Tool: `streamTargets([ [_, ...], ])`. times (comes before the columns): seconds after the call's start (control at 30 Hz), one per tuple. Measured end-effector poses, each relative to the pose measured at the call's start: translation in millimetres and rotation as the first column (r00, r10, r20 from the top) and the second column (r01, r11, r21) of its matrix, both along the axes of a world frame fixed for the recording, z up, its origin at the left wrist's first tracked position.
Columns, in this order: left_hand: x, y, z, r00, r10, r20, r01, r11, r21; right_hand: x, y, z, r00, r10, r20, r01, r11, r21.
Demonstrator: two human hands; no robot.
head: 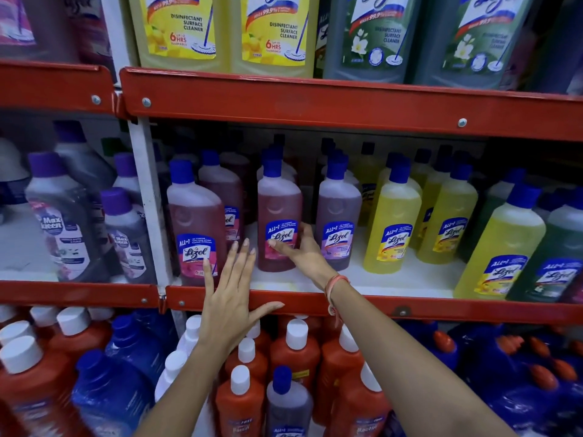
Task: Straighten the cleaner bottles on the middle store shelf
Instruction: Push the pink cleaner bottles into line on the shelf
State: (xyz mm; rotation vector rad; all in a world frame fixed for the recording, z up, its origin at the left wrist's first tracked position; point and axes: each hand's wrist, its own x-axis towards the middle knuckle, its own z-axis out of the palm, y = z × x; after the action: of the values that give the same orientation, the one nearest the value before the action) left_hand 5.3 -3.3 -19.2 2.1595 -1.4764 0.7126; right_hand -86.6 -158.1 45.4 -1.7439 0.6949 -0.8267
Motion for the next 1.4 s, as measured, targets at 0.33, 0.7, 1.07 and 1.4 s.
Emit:
streamTargets([
  [0.33,-2.5,2.6,4.9,0.998,-0.008,-0.058,0.011,0.998,0.058,-19.3,18.4,6.7,0.997,0.025,-0.071,-0.03,0.997,-0.074],
  [0.7,-3.7,3.7,2.6,0.998,0.004,-0.056,0.0,0.997,0.072,-41.5,47.9,4.0,0.997,0.001,-0.082,-0.015,0.986,-0.165],
  [1.07,-6.2,4.4,3.0,0.997,0.018,-0.069,-0.013,0.997,0.072,-48.5,54.1,2.4,0.996,0.035,-0.081,-0.045,0.992,-0.119],
  [1.4,-6.3,3.0,2.3,0.993,0.005,-0.118,0.002,0.998,0.062,-93.1,26.1,2.4,0.929,-0.317,0.191,0.356,0.905,-0.233],
])
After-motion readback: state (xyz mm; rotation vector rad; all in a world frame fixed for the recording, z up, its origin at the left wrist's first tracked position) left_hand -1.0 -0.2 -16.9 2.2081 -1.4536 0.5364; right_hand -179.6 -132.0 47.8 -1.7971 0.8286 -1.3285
